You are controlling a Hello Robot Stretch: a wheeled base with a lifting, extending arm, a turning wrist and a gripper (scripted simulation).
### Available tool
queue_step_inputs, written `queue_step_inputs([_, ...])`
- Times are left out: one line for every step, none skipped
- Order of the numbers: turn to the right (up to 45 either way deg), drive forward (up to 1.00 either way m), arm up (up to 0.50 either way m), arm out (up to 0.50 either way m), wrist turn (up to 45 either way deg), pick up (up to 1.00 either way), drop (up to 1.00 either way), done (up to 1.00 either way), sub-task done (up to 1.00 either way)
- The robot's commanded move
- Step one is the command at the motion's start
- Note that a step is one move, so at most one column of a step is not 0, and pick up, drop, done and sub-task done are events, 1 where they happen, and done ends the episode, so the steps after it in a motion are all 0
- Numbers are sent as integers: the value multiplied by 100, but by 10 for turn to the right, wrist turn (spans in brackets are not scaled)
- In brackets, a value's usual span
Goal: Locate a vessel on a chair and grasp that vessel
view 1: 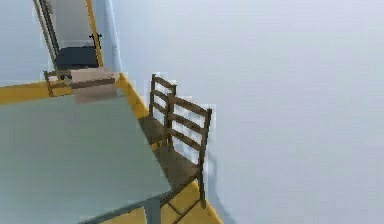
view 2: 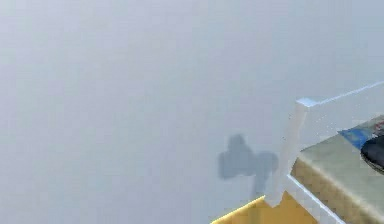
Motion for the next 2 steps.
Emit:
queue_step_inputs([0,40,0,0,0,0,0,0,0])
queue_step_inputs([-30,0,0,0,0,0,0,0,0])
